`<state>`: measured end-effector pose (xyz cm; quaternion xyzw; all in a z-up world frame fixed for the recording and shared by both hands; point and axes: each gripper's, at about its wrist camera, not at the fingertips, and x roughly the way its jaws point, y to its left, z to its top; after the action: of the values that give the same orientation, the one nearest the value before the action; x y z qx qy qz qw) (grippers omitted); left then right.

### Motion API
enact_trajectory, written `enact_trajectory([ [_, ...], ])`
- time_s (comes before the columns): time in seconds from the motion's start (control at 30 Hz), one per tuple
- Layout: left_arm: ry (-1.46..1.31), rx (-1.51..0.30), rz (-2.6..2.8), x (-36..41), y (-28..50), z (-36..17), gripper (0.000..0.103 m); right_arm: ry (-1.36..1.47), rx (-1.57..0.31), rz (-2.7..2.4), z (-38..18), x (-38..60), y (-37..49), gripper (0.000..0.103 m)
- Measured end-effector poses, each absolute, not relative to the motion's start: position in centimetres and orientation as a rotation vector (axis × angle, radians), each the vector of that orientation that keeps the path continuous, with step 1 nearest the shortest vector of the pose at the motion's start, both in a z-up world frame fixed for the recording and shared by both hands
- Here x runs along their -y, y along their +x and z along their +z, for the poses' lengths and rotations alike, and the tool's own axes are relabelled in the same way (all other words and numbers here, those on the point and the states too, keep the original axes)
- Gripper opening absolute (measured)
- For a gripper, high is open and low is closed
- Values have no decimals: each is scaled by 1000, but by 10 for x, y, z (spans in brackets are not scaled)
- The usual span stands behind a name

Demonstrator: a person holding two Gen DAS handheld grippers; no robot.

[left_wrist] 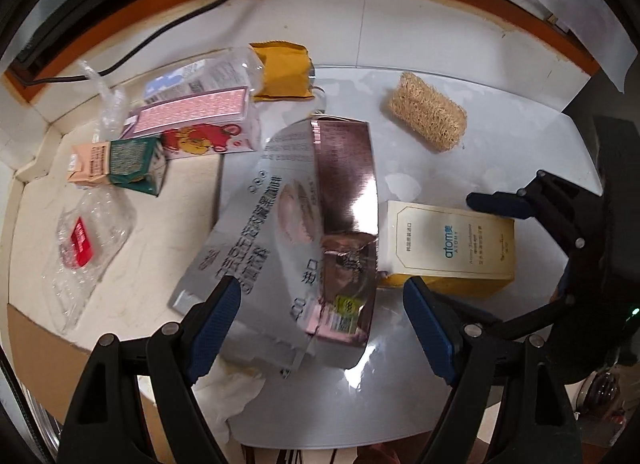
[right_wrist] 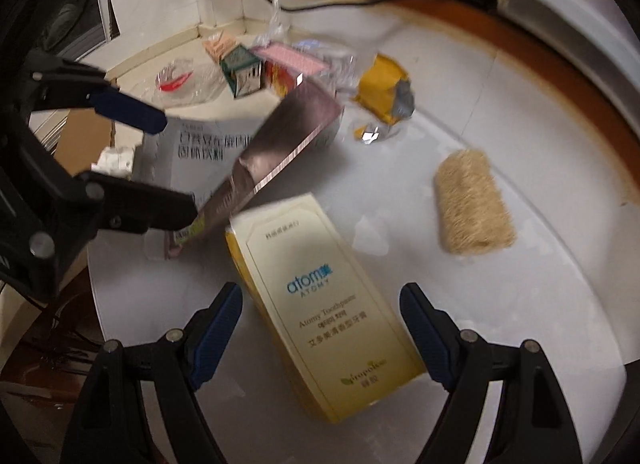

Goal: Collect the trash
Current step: 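Grasp the yellow toothpaste box with the right tool while the left tool grasps the coffee packet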

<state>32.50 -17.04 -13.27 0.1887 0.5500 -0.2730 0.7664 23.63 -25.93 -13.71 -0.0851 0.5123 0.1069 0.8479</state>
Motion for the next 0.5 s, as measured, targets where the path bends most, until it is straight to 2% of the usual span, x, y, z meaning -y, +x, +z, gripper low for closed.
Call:
enact_trajectory([
  [0.03,412,-1196,-597,174,325,-134,82,-171,-1081,225,-140,260,236,81],
  [0.07,414,-1199,-600,176,324,-135,82,-160,-1082,229,-141,261,236,77],
  [0.1,415,-1200,-604,178,324,-136,82,-140,-1086,240,-142,263,235,66],
  [0.2,415,-1205,-617,186,324,-139,82,-66,-1100,264,-143,269,234,52],
  [0.5,409,-1207,-622,195,327,-146,82,39,-1083,208,-143,292,219,51],
])
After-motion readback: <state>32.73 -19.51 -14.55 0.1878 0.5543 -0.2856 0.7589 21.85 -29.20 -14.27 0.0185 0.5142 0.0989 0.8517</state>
